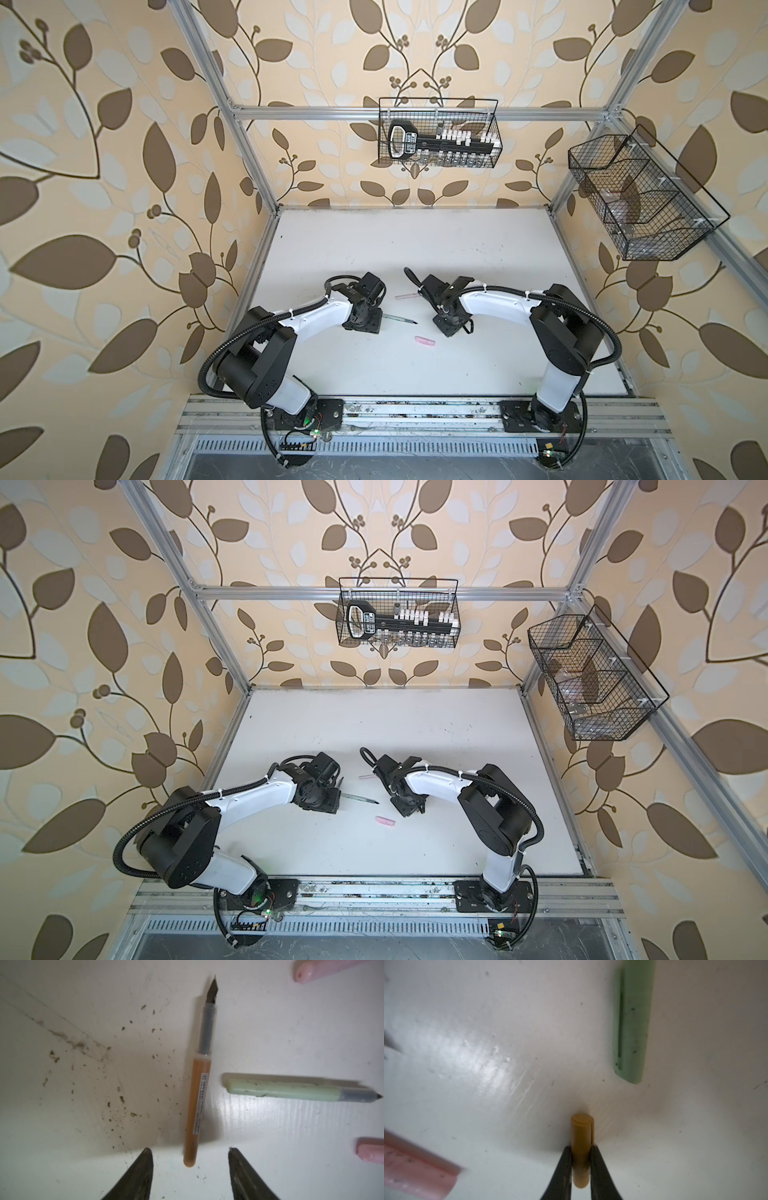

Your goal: Insert the pens into the pen caps

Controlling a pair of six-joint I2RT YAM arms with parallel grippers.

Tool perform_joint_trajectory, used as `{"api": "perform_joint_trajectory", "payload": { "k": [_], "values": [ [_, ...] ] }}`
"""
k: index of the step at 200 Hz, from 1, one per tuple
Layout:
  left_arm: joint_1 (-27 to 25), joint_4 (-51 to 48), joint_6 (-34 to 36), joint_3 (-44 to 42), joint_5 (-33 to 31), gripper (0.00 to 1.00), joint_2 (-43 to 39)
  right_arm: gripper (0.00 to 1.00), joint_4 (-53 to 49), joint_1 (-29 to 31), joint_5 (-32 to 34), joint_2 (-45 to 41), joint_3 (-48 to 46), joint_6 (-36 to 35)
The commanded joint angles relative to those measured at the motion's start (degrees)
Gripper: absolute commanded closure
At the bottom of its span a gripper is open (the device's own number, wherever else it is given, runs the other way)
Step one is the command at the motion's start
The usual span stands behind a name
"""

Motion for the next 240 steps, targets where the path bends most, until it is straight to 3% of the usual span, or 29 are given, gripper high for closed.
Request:
{"api": "perform_joint_trajectory", "payload": {
  "k": [1, 102, 148, 179, 240],
  "values": [
    [-0.4, -0.5, 0.8, 1.0, -0.9, 0.40, -1.2, 0.82, 0.2, -0.7, -4.2, -2.3, 0.9, -0.7],
    [-0.4, -1.0, 0.9, 1.0, -0.8, 0.40, -1.7, 0.73, -0.3, 0.4, -0.2, -0.5, 1.9, -0.3],
    [-0.4, -0.7, 0.7, 0.5, -1.2, 0.40, -2.4, 0.74, -1.5, 1.6, 3.4, -0.1, 2.7, 0.2],
    [-0.4, -0.4, 0.5, 0.3, -1.2, 0.40, -2.4, 0.80, -1.2, 2.2, 3.6, 1.2, 2.6, 0.4],
    [-0.4, -0.6, 0.3, -0.2, -2.0, 0.39, -5.5, 0.81, -1.1, 2.9, 4.1, 2.8, 2.7, 0.6]
  ]
}}
